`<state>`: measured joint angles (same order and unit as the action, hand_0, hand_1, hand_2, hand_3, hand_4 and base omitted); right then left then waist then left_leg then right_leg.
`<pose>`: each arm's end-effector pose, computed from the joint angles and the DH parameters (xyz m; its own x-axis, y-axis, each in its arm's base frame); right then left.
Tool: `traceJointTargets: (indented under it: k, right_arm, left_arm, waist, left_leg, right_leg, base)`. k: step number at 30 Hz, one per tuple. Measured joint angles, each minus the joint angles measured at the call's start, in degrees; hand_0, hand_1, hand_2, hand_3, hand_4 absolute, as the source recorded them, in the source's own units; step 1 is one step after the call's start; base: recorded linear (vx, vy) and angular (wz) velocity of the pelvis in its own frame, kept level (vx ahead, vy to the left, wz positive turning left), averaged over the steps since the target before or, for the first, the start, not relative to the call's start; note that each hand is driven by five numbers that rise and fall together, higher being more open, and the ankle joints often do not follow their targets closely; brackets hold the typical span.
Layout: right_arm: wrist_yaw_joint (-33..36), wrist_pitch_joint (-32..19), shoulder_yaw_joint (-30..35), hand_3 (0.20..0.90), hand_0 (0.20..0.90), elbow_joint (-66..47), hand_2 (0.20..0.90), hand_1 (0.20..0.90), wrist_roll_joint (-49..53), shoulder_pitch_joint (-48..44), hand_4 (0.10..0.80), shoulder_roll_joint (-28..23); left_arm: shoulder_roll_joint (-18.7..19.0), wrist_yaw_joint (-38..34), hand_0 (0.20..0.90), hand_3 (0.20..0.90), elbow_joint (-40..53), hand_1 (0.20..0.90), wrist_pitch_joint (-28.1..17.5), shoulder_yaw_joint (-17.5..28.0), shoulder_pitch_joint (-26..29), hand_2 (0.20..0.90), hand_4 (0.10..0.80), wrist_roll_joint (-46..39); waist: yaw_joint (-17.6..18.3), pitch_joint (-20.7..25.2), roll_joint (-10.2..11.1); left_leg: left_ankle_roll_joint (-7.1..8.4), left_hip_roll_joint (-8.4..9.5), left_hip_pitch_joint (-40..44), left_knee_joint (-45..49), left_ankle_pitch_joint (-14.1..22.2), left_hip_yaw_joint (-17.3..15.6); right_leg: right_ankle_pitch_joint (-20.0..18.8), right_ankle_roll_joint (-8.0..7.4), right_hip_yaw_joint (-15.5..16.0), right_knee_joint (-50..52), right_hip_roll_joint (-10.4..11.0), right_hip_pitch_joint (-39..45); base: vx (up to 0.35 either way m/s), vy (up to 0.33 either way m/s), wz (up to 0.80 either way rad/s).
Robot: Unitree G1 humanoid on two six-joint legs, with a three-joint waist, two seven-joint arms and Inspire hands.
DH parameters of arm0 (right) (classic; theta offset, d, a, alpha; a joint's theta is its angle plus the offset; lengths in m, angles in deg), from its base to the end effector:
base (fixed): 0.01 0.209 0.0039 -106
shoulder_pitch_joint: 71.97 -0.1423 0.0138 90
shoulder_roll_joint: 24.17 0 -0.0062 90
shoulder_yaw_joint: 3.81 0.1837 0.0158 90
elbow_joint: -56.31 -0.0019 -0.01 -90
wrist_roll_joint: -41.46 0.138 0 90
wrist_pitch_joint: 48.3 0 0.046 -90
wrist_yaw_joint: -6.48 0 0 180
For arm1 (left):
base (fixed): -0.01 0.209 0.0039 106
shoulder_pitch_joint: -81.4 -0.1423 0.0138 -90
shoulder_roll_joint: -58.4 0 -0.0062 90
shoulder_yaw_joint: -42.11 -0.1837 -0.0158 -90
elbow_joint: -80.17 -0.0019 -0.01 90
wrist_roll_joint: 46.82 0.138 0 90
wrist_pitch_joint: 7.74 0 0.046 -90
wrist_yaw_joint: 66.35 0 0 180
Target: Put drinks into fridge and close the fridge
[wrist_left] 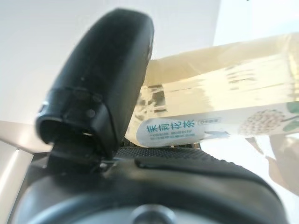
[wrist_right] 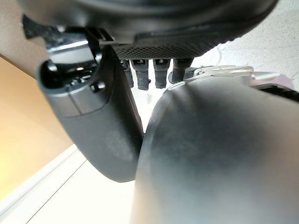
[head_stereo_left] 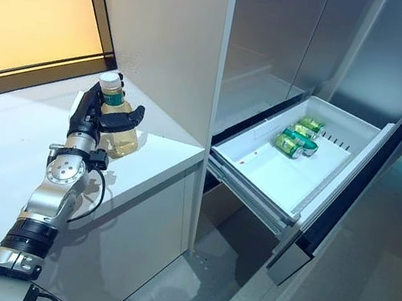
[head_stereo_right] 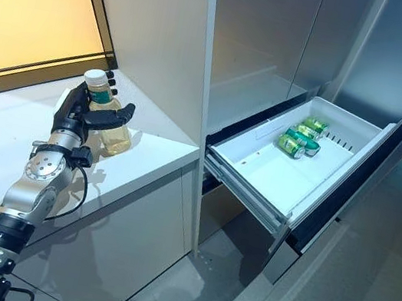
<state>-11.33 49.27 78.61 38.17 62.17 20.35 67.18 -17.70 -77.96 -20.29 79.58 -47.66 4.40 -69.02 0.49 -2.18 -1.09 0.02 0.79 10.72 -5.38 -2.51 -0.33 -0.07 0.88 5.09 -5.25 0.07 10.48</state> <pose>0.0462 -0.2313 -0.1187 0.2028 0.1233 -0.9714 0.1604 0.9744 0.1572 0.2459 0.2474 0.0926 0.9656 0.2244 0.1311 -0.2384 0.9657 0.1028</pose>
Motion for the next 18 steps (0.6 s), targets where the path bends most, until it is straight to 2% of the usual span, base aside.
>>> traceJointTargets:
  k: [9,12,18]
  right_arm:
    - [0.0,0.0,0.0,0.900,0.900,0.0,0.900,0.900,0.0,0.0,0.800,0.0]
    - [0.0,0.0,0.0,0.900,0.900,0.0,0.900,0.900,-0.1,0.0,0.800,0.0]
    - [0.0,-0.2,0.0,0.900,0.900,-0.2,0.900,0.900,-0.1,0.0,0.800,0.1]
  left_arm:
    - [-0.5,-0.1,0.300,0.200,-0.1,0.300,-1.1,0.0,-0.1,0.300,0.100,-1.7]
    - [-1.8,0.4,0.300,0.200,-0.1,0.300,-2.3,0.0,-0.3,0.300,0.100,-5.3]
    - [-5.5,5.1,0.300,0.200,0.5,0.300,-4.0,0.1,-1.5,0.300,0.100,-18.6]
  waist:
    - [0.0,0.0,0.0]
    - [-0.2,0.0,0.1]
    - [-0.3,0.0,0.3]
  left_leg:
    - [0.00,-0.01,0.0,0.0,0.0,-0.1]
    - [0.00,0.00,0.0,0.0,0.0,-0.1]
    - [-0.01,0.01,0.0,0.0,0.0,0.0]
  right_leg:
    - [0.0,0.00,0.0,0.0,0.0,0.0]
    - [0.0,0.00,0.0,0.0,0.0,-0.1]
    - [0.0,-0.01,0.0,0.0,0.0,-0.1]
  base:
    - [0.000,0.000,0.00]
    - [0.000,0.000,0.00]
    - [0.000,0.000,0.00]
